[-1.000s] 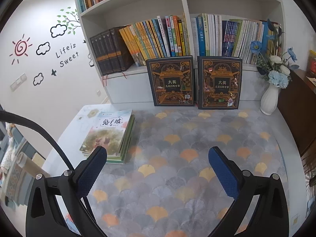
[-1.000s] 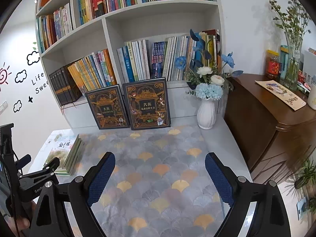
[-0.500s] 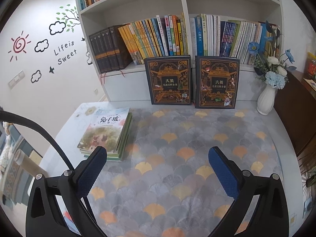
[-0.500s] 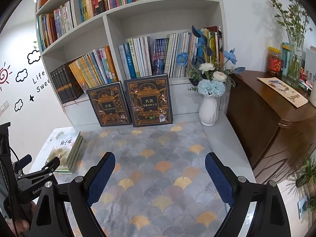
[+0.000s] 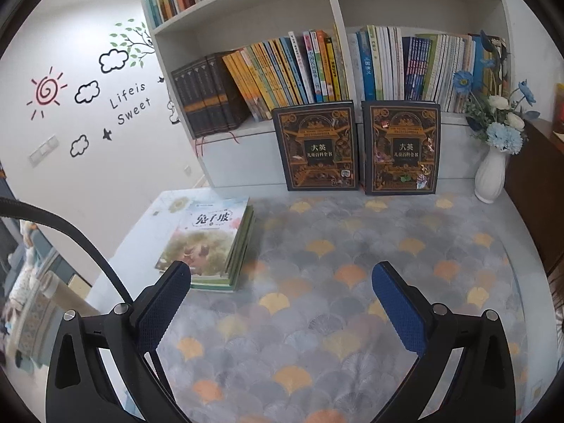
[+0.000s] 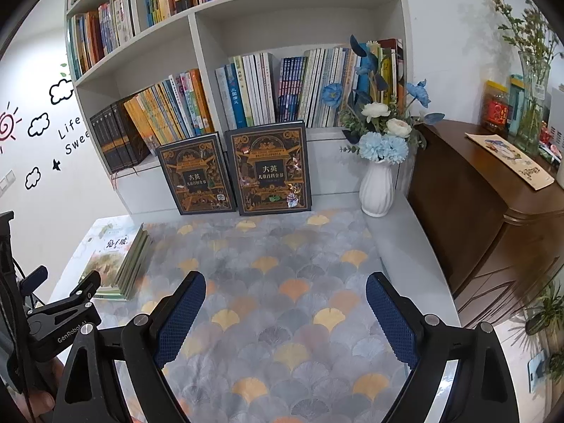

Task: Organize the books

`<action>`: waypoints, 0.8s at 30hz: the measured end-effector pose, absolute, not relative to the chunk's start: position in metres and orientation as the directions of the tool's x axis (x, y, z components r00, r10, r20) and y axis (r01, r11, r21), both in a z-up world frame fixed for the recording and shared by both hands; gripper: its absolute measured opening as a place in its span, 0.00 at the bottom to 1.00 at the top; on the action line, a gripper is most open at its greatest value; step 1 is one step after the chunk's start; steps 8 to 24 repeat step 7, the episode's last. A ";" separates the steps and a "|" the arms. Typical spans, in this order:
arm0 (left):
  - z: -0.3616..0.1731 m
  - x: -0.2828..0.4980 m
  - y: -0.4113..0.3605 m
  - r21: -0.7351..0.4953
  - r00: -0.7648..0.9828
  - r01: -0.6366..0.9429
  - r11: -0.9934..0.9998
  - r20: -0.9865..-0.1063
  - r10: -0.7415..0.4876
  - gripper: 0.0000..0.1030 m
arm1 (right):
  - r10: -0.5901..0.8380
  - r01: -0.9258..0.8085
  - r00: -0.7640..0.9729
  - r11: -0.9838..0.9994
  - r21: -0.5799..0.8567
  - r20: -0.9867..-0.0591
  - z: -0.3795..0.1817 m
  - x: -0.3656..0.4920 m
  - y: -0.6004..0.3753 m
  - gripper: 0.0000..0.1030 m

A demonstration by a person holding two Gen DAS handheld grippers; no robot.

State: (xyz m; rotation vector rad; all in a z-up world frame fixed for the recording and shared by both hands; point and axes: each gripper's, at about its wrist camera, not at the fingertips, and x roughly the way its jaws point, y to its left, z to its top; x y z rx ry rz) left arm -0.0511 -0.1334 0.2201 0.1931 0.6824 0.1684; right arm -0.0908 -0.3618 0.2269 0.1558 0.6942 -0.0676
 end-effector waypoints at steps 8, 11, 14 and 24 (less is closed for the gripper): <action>0.203 -0.051 -0.117 0.194 0.764 -0.106 0.975 -0.612 0.205 1.00 | -0.032 0.118 0.740 0.990 0.083 -0.672 0.210 -0.086 -0.351 0.89; 0.203 -0.051 -0.117 0.194 0.764 -0.106 0.975 -0.612 0.205 1.00 | -0.032 0.118 0.740 0.990 0.083 -0.672 0.210 -0.086 -0.351 0.89; 0.203 -0.051 -0.117 0.194 0.764 -0.106 0.975 -0.612 0.205 1.00 | -0.032 0.118 0.740 0.990 0.083 -0.672 0.210 -0.086 -0.351 0.89; 0.203 -0.051 -0.117 0.194 0.764 -0.106 0.975 -0.612 0.205 1.00 | -0.032 0.118 0.740 0.990 0.083 -0.672 0.210 -0.086 -0.351 0.89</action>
